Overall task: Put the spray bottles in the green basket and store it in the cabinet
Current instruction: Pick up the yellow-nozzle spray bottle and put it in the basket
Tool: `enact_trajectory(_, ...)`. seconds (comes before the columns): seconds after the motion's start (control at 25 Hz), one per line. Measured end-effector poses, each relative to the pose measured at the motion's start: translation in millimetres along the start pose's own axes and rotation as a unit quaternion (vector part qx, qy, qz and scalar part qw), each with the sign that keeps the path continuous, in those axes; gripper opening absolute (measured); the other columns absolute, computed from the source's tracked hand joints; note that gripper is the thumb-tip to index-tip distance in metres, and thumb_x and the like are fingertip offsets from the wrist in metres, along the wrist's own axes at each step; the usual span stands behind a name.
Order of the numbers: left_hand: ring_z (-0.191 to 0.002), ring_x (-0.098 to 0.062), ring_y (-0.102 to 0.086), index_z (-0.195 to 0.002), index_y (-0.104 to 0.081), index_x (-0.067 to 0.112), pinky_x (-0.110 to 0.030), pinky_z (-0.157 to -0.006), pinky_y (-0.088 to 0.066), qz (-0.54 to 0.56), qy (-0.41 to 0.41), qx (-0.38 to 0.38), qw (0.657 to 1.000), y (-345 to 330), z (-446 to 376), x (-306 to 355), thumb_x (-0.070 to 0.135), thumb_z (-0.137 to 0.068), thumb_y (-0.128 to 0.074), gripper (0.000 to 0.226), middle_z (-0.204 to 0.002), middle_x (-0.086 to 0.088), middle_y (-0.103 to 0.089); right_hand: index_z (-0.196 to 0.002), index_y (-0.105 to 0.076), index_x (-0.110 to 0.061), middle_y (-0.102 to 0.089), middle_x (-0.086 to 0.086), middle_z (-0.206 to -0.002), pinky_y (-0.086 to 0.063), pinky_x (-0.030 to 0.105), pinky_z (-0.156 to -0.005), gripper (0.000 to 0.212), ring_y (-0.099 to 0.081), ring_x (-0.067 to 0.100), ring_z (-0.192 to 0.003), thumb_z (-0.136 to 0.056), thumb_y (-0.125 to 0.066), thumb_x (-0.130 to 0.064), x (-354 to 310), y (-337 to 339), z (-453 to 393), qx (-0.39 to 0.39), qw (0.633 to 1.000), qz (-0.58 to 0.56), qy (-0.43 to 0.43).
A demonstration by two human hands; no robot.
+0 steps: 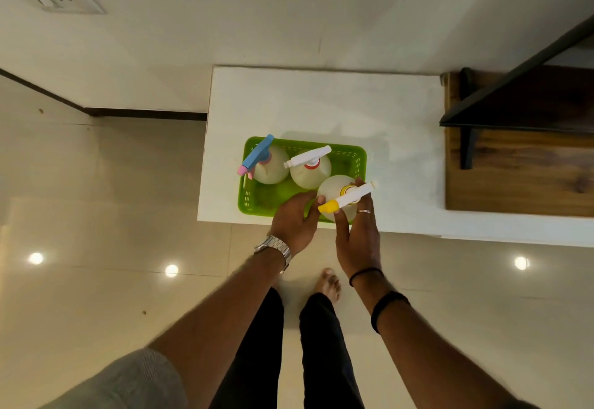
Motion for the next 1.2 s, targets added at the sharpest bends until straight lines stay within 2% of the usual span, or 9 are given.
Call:
enact_trajectory(0.08, -0.123, -0.031, -0.06, -0.132, -0.062, 0.01, -0.039, -0.101, -0.048, -0.032, 0.004, -0.027, 0.999, -7.4, -9.2, -8.0, 0.024, -0.101, -0.052, 0.036, -0.132, -0.013, -0.066, -0.154, -0.03, -0.01, -0.039, 0.007, -0.159, -0.03, 0.007, -0.107, 0.061, -0.039, 0.023, -0.144, -0.1, -0.053, -0.028, 8.7, -6.9, -3.2, -0.012, 1.0, 0.021, -0.015)
enact_trajectory(0.16, -0.129, -0.031, -0.056, -0.138, -0.057, 0.009, -0.04, -0.106, -0.045, -0.065, 0.01, -0.053, 0.996, -13.8, -16.1, -16.4, 0.026, -0.101, -0.051, 0.041, -0.138, -0.013, -0.062, -0.152, -0.034, -0.009, -0.041, 0.008, -0.158, -0.044, 0.035, -0.111, 0.059, -0.041, 0.032, -0.144, -0.1, -0.054, -0.029, 21.8, -12.2, -5.8, -0.03, 0.997, 0.056, -0.04)
enact_trajectory(0.24, -0.127, -0.032, -0.058, -0.14, -0.055, 0.009, -0.04, -0.104, -0.047, -0.084, 0.009, -0.072, 0.994, -18.7, -19.2, -21.6, 0.026, -0.1, -0.052, 0.043, -0.137, -0.013, -0.063, -0.145, -0.043, -0.005, -0.047, 0.012, -0.153, -0.049, 0.05, -0.104, 0.055, -0.041, 0.039, -0.143, -0.098, -0.058, -0.029, 32.7, -12.6, -10.1, -0.035, 0.994, 0.089, -0.06)
enact_trajectory(0.36, -0.13, -0.033, -0.056, -0.141, -0.052, 0.01, -0.04, -0.106, -0.046, -0.096, 0.012, -0.085, 0.992, -23.7, -21.6, -29.0, 0.021, -0.098, -0.055, 0.044, -0.139, -0.014, -0.061, -0.139, -0.051, -0.005, -0.052, 0.014, -0.149, -0.05, 0.052, -0.101, 0.052, -0.038, 0.039, -0.145, -0.096, -0.062, -0.032, 42.3, -14.8, -18.0, -0.044, 0.989, 0.124, -0.072)
enact_trajectory(0.56, -0.128, -0.037, -0.056, -0.14, -0.052, 0.007, -0.043, -0.104, -0.046, -0.103, 0.01, -0.078, 0.992, -29.6, -22.6, -32.3, 0.017, -0.097, -0.056, 0.045, -0.138, -0.017, -0.061, -0.145, -0.045, -0.014, -0.057, 0.01, -0.145, -0.052, 0.05, -0.099, 0.056, -0.05, 0.038, -0.136, -0.095, -0.063, -0.03, 44.3, -19.3, -21.5, -0.044, 0.991, 0.108, -0.069)
enact_trajectory(0.92, -0.14, -0.032, -0.045, -0.149, -0.041, 0.006, -0.041, -0.115, -0.037, -0.106, 0.019, -0.086, 0.99, -36.6, -23.8, -32.8, 0.022, -0.101, -0.05, 0.051, -0.151, -0.014, -0.049, -0.146, -0.043, -0.008, -0.054, 0.014, -0.147, -0.052, 0.05, -0.097, 0.057, -0.049, 0.04, -0.137, -0.097, -0.061, -0.031, 44.4, -19.9, -26.9, -0.051, 0.989, 0.123, -0.057)
enact_trajectory(1.2, -0.141, -0.033, -0.042, -0.15, -0.038, 0.006, -0.044, -0.115, -0.036, -0.119, 0.006, -0.088, 0.989, -39.6, -25.5, -24.3, 0.02, -0.102, -0.048, 0.052, -0.153, -0.014, -0.045, -0.149, -0.041, -0.012, -0.05, 0.01, -0.151, -0.05, 0.052, -0.102, 0.059, -0.044, 0.038, -0.141, -0.097, -0.059, -0.034, 46.3, -16.1, -33.3, -0.067, 0.991, 0.108, -0.038)
Point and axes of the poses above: each hand's wrist, its own z-axis away from the middle knuckle, its own y-axis out of the back of the hand, x = y × z, the point moved 10 cm from there along -z, towards the middle knuckle
